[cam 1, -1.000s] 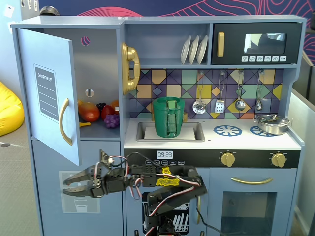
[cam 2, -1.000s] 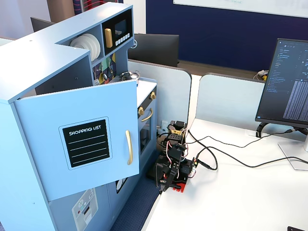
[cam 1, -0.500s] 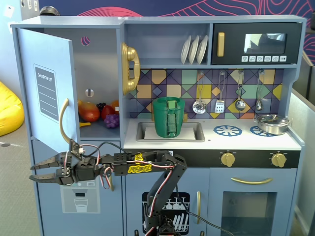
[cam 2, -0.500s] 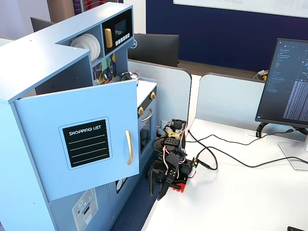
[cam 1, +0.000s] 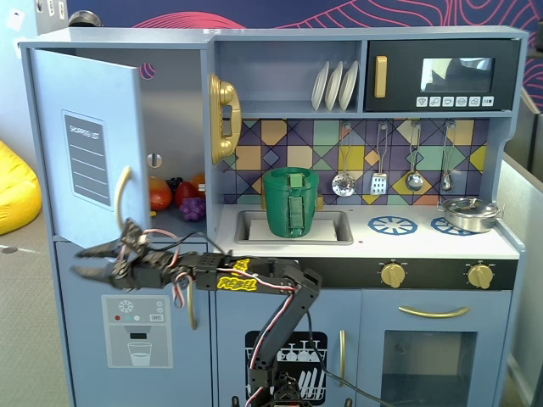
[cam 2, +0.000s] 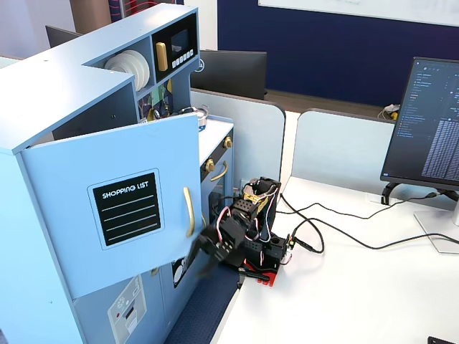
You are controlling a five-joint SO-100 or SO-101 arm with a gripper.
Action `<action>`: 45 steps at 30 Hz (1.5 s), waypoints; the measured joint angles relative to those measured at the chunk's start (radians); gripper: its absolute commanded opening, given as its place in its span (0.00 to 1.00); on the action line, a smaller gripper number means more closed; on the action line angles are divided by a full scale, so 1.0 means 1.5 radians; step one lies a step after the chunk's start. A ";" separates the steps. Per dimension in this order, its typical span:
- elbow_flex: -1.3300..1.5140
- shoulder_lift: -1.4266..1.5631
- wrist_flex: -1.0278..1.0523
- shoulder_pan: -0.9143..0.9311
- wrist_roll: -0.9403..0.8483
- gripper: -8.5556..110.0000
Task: Close the left cabinet door
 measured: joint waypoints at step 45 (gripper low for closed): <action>0.430 0.541 0.697 0.847 0.303 0.07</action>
